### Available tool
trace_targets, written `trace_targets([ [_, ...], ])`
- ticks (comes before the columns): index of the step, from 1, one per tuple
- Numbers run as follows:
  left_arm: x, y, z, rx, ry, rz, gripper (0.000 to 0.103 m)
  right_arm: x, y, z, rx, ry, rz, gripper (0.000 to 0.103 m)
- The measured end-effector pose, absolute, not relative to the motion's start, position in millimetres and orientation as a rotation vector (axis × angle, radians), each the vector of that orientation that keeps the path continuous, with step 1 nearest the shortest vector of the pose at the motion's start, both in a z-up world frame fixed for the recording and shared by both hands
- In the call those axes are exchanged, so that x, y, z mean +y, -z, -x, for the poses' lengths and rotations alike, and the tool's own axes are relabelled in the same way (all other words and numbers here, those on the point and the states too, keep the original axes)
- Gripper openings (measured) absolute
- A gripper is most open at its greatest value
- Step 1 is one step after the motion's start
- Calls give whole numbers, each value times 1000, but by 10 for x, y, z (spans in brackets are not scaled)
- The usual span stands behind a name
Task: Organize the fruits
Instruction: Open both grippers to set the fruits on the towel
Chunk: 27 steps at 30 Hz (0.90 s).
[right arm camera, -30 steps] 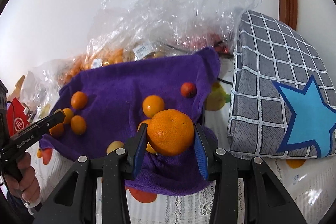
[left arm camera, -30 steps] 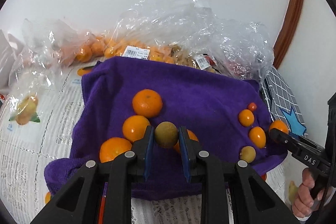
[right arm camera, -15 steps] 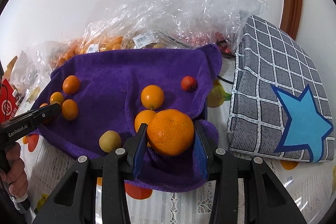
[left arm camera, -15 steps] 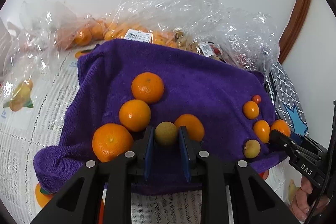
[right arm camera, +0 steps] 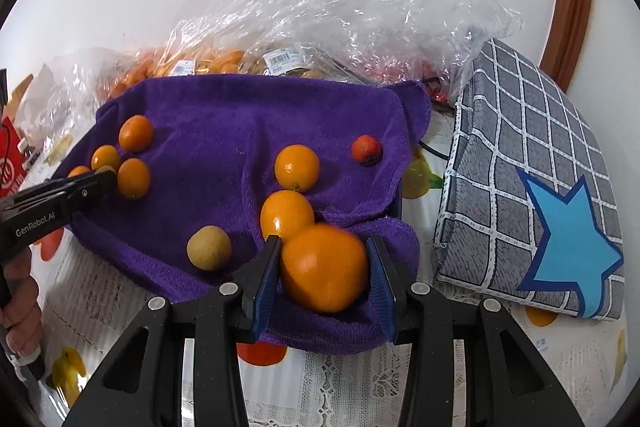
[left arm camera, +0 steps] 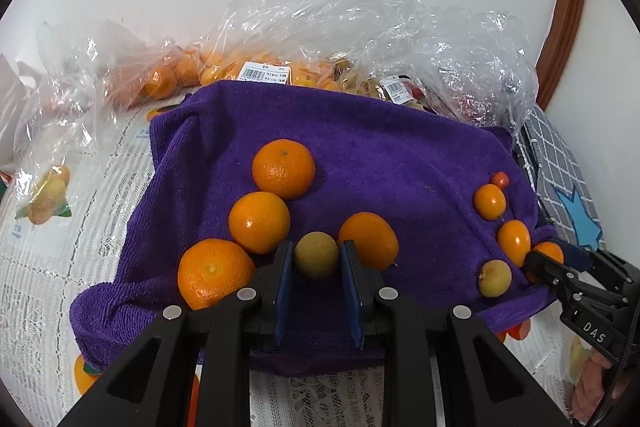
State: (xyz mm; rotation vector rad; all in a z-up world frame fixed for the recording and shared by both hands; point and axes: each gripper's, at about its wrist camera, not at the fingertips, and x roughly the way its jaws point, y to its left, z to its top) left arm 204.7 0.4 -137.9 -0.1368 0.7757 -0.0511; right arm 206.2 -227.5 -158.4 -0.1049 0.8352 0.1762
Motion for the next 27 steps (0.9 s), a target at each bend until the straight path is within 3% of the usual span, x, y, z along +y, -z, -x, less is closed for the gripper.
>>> trace_targets([
  [12, 11, 1375, -2027, 762, 56, 144, 23, -2328, 1584, -2069, 823, -199, 45, 45],
  [19, 34, 1364, -1999, 741, 76, 170, 24, -2245, 1593, -2024, 802, -203, 68, 58],
  [21, 68, 1352, -1986, 733, 85, 192, 31, -2230, 1590, -2019, 800, -196, 76, 58],
  [27, 156, 1291, -1909, 697, 97, 245, 40, -2291, 1508, -1955, 775, -205, 19, 58],
])
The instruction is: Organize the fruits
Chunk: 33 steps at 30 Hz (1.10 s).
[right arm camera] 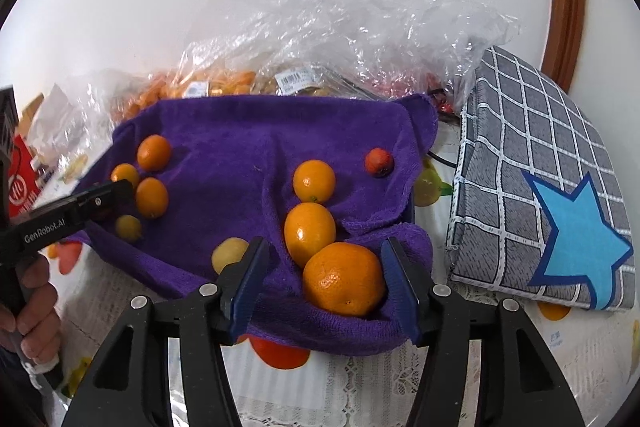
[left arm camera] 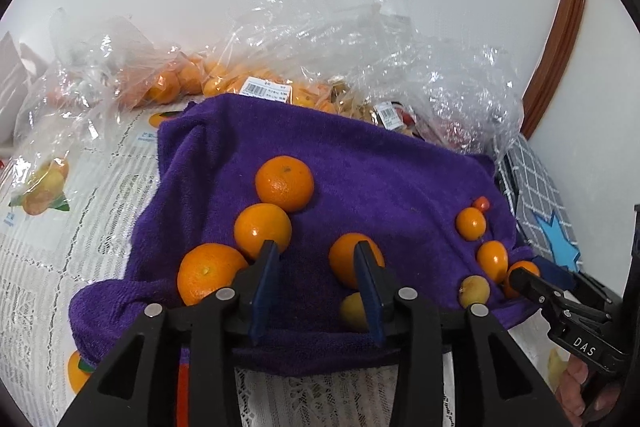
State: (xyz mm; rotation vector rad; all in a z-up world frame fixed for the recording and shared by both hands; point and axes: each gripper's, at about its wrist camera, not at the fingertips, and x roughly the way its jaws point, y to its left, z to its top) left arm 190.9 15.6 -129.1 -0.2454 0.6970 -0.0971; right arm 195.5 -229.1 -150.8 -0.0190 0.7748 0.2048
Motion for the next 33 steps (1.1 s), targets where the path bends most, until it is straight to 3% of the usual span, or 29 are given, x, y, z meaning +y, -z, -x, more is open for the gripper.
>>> trace_targets([
  [5, 204, 1223, -1784, 659, 90, 262, 45, -2243, 1399, -1814, 771, -192, 17, 58],
  [16, 247, 982, -1353, 681, 64, 231, 47, -2123, 1014, -1280, 762, -94, 13, 58],
  [18, 280, 893, -1225, 679, 71, 230, 52, -2121, 932, -1160, 753, -78, 9, 58],
  [22, 296, 669, -960, 665, 62, 202, 55, -2129, 741, -894, 751, -57, -18, 58],
  [27, 240, 414, -624, 615, 49, 159, 70, -2171, 568, -625, 730, -40, -64, 59],
  [30, 198, 305, -498, 604, 48, 136, 71, -2175, 457, -445, 703, -44, -70, 69],
  [32, 176, 240, -400, 591, 43, 128, 74, -2180, 387, -317, 668, -41, -69, 83],
  [33, 162, 211, -355, 586, 37, 120, 77, -2186, 362, -266, 656, -45, -71, 84],
])
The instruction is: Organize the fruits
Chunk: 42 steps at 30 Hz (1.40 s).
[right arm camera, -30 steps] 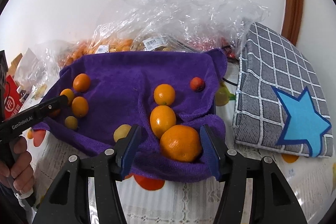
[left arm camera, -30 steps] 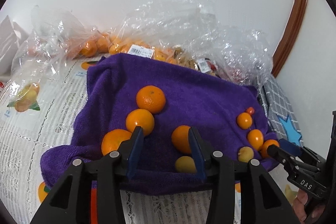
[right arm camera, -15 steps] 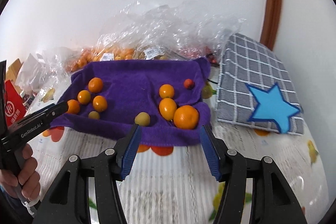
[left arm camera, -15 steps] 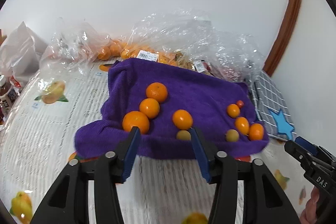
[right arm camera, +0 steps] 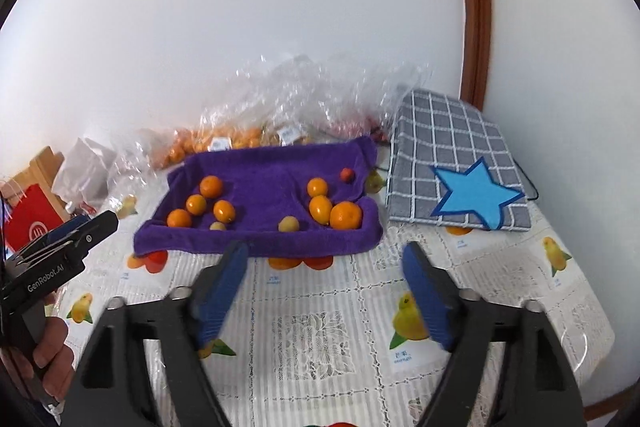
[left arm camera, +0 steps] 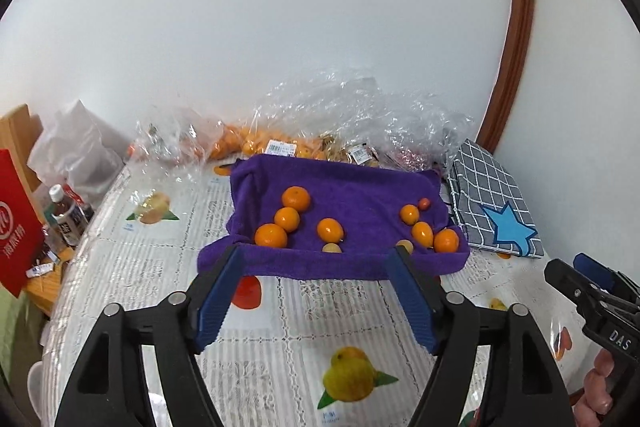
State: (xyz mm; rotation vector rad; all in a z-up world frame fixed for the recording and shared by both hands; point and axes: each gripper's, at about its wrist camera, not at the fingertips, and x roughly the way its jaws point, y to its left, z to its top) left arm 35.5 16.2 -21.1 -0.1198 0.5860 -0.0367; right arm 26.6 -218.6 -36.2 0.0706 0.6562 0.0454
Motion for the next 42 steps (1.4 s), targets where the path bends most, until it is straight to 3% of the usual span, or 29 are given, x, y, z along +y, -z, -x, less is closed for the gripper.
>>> trace_targets([
  [3, 82, 146, -250, 569, 16, 74, 85, -2209, 316, -132, 638, -57, -80, 86],
  [8, -22, 67, -112, 547, -14, 41, 89, -2235, 262, -7, 616, -33, -60, 90],
  [42, -5, 9, -21, 538, -42, 54, 89, -2314, 201, 145, 622, 0, -77, 90],
])
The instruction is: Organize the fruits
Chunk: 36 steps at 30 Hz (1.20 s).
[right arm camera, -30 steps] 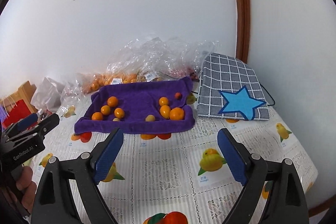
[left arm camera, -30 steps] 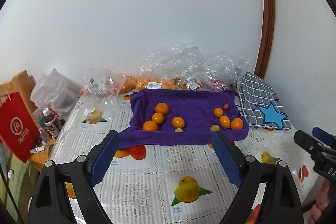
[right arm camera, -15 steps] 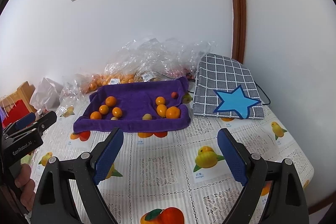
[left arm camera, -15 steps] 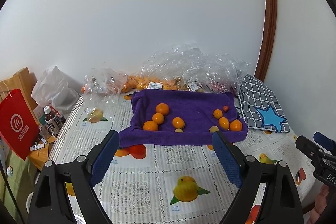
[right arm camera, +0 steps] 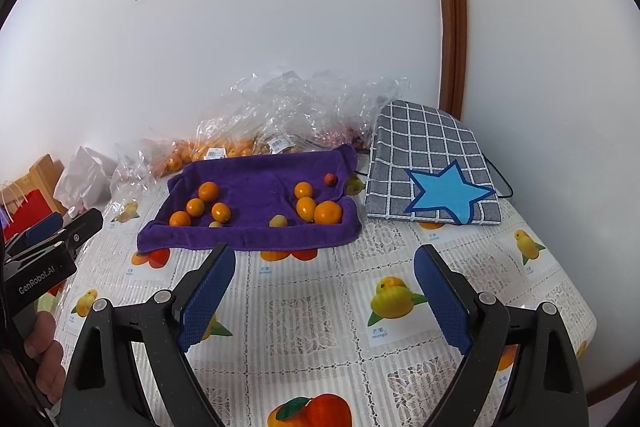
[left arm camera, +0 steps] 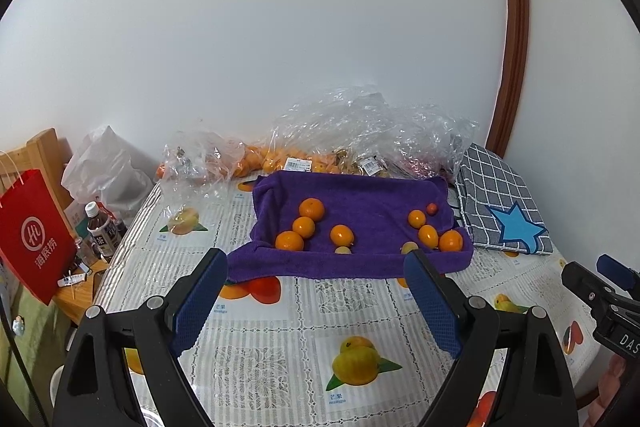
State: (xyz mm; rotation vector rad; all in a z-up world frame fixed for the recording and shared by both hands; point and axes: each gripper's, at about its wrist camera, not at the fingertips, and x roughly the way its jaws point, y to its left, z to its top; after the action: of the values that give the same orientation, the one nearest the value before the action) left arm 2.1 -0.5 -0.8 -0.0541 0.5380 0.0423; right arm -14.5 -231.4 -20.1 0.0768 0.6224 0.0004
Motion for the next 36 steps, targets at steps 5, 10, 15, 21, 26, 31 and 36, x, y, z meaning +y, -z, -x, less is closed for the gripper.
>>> trace_targets([
  [5, -5, 6, -21, 537, -42, 52, 89, -2319, 210, 140, 625, 4, -73, 90],
  [10, -6, 7, -19, 538, -44, 53, 89, -2320, 213, 138, 624, 2, -72, 90],
  [15, 1, 6, -17, 538, -42, 54, 89, -2314, 207, 142, 623, 1, -71, 90],
  [21, -3, 3, -11, 537, -41, 55, 89, -2307, 208, 148, 624, -1, -70, 90],
  [26, 0, 3, -10, 536, -40, 57, 89, -2308, 208, 149, 624, -1, -69, 90],
  [31, -6, 3, -1, 536, -42, 57, 89, -2308, 206, 149, 624, -2, -69, 90],
  [36, -15, -3, 2, 535, -42, 59, 89, -2310, 205, 153, 623, -2, -67, 90],
])
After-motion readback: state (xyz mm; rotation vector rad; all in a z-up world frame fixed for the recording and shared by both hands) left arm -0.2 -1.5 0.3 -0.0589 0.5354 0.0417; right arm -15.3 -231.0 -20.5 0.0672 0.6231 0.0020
